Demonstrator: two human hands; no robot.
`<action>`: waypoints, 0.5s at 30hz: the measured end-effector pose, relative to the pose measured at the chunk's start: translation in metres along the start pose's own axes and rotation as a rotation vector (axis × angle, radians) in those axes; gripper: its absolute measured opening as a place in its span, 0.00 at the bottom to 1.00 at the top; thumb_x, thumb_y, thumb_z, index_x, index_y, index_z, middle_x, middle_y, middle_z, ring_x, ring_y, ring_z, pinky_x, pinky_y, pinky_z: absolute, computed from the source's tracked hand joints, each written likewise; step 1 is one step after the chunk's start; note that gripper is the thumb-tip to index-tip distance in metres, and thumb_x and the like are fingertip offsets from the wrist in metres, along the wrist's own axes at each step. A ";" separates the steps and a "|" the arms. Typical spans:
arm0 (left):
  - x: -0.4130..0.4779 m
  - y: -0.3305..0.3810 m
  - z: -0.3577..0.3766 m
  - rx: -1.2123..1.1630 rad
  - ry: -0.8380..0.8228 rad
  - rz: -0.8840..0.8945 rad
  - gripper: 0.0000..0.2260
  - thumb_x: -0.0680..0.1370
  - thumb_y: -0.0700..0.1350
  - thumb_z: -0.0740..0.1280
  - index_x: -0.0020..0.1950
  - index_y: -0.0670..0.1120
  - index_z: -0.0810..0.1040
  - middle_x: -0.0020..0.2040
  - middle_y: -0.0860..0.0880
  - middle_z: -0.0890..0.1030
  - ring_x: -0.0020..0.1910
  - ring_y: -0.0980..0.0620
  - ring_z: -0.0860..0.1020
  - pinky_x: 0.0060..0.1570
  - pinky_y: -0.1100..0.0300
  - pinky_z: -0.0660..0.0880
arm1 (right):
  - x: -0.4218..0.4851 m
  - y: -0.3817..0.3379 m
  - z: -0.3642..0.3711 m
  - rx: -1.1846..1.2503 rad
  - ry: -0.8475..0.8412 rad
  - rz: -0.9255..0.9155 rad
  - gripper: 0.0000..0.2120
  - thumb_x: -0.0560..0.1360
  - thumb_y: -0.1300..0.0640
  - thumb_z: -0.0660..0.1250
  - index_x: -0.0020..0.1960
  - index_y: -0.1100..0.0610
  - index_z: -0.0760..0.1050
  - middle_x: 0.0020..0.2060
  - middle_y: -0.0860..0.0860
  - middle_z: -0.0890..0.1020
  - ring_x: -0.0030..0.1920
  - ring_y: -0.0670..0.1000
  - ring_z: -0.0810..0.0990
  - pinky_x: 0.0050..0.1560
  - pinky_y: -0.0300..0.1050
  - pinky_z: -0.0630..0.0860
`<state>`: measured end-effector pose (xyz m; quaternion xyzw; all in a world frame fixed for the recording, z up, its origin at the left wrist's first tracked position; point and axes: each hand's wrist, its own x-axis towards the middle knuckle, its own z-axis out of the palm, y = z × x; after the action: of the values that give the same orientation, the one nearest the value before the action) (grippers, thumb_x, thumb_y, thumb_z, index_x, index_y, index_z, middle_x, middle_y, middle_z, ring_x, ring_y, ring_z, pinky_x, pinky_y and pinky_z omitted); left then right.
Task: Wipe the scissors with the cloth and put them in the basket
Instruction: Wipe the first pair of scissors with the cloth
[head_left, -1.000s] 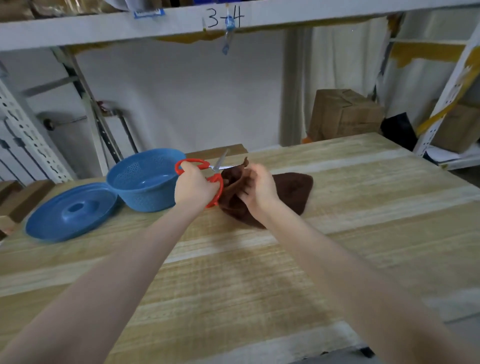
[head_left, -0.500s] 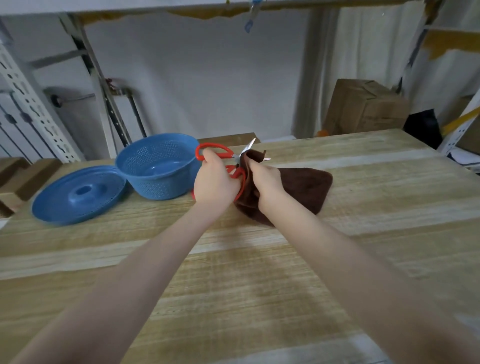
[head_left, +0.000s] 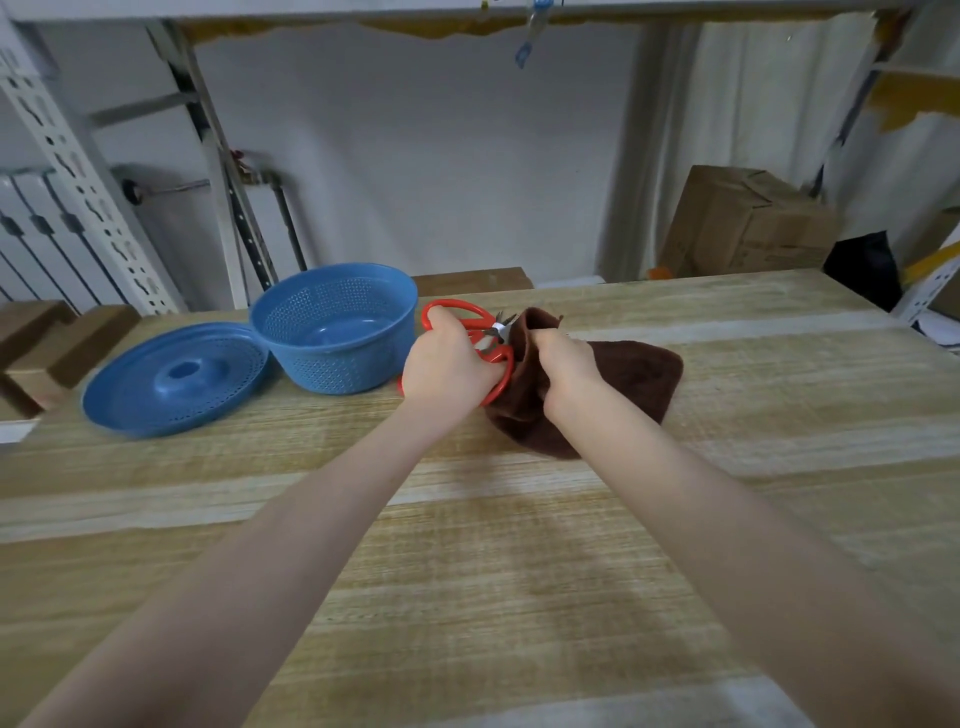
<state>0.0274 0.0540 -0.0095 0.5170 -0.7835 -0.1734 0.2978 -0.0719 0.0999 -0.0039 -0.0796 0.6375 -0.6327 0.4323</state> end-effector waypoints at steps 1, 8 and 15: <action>-0.001 0.000 0.001 0.008 0.005 0.007 0.22 0.74 0.54 0.69 0.56 0.40 0.64 0.42 0.48 0.77 0.42 0.45 0.79 0.37 0.54 0.75 | -0.001 0.000 0.000 0.025 -0.001 0.026 0.17 0.68 0.60 0.75 0.56 0.59 0.77 0.47 0.56 0.84 0.47 0.56 0.83 0.51 0.50 0.80; -0.001 0.002 0.000 0.013 0.024 0.032 0.24 0.74 0.55 0.69 0.56 0.41 0.64 0.41 0.48 0.76 0.40 0.47 0.77 0.38 0.53 0.77 | -0.001 -0.002 -0.005 0.042 0.008 0.035 0.18 0.69 0.59 0.74 0.58 0.59 0.77 0.49 0.54 0.84 0.48 0.54 0.83 0.50 0.48 0.79; -0.009 -0.001 0.005 0.038 -0.028 0.021 0.23 0.74 0.55 0.70 0.49 0.44 0.59 0.39 0.49 0.73 0.37 0.48 0.73 0.35 0.55 0.70 | -0.011 0.002 -0.017 -0.030 0.011 0.042 0.20 0.72 0.59 0.71 0.63 0.59 0.74 0.52 0.53 0.83 0.46 0.50 0.81 0.33 0.41 0.68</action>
<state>0.0281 0.0615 -0.0165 0.5118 -0.7962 -0.1623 0.2789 -0.0758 0.1203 -0.0037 -0.0692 0.6510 -0.6143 0.4405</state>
